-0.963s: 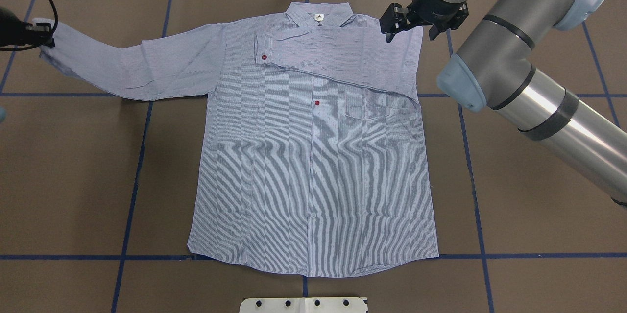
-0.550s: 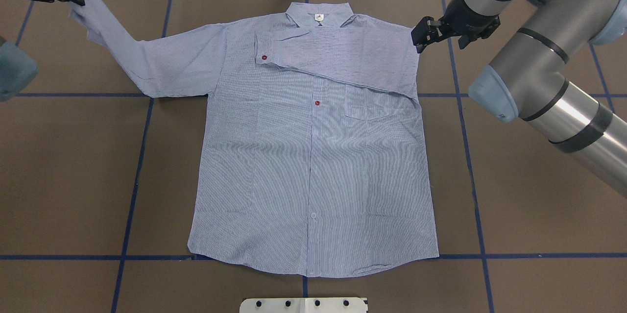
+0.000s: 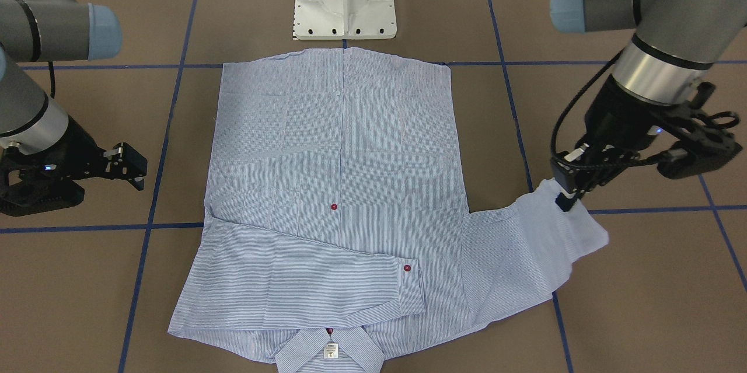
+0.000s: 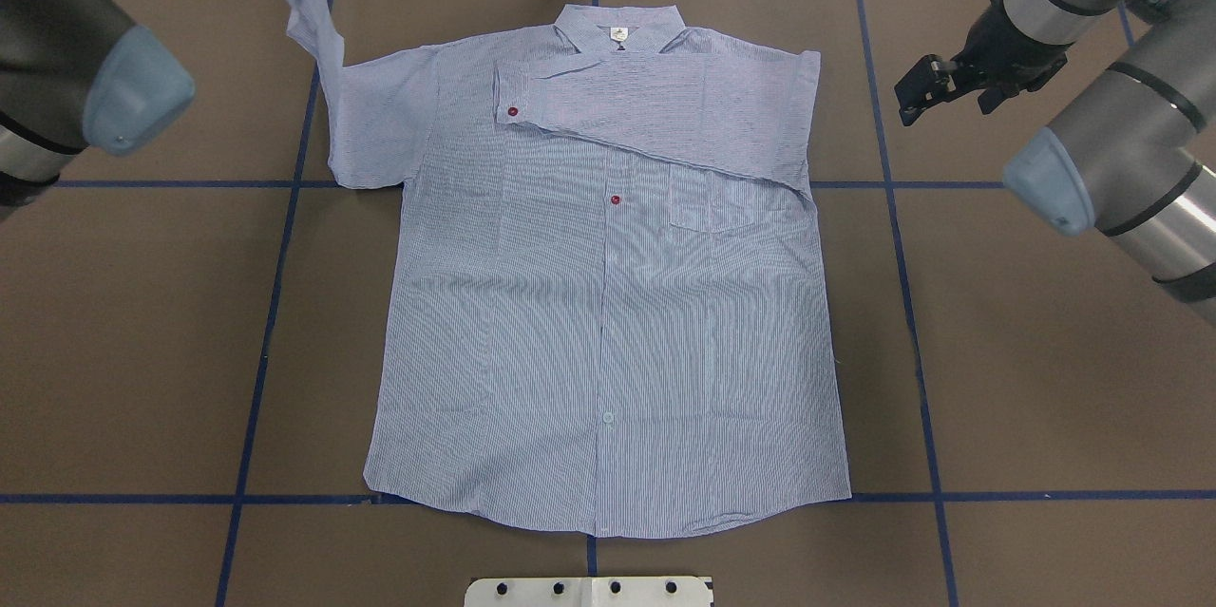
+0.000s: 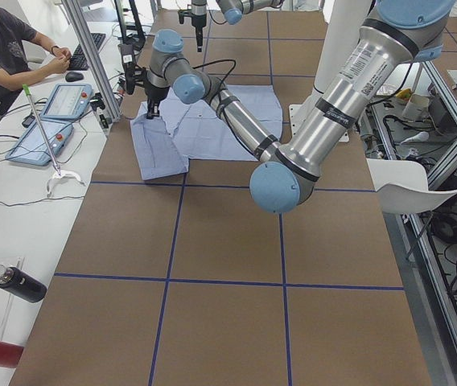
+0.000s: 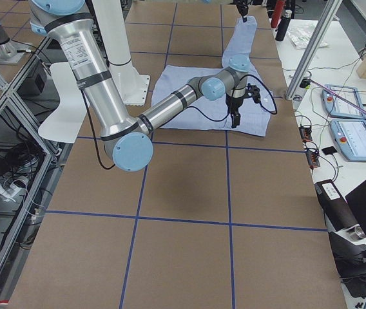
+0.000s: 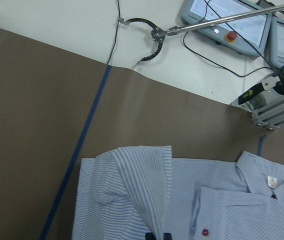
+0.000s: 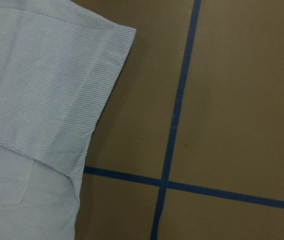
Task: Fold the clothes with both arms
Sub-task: 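Lift the sleeve with the left gripper and carry it over the shirt toward the collar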
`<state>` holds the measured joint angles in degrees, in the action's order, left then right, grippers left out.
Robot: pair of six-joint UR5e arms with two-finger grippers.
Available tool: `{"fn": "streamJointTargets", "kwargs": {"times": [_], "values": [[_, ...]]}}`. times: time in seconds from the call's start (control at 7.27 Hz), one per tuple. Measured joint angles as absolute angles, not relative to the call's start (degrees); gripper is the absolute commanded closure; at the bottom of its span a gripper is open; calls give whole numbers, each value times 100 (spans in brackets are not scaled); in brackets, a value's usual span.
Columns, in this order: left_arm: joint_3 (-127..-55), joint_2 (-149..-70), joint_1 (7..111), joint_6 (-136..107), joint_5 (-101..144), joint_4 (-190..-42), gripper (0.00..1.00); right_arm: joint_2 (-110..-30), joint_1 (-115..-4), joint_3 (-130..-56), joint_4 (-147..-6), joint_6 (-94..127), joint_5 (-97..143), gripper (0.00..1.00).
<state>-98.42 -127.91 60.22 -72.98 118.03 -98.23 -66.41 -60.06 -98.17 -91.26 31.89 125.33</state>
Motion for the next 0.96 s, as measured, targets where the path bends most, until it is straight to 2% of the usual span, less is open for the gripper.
{"fn": "streamJointTargets", "kwargs": {"times": [0.41, 0.96], "values": [[-9817, -13415, 5591, -8540, 12129, -9809, 100, -6804, -6161, -9800, -9123, 2899, 12626, 0], [-9237, -13717, 5292, -9570, 12147, -10474, 100, -6810, -6165, -9765, -9123, 2883, 12616, 0]]}}
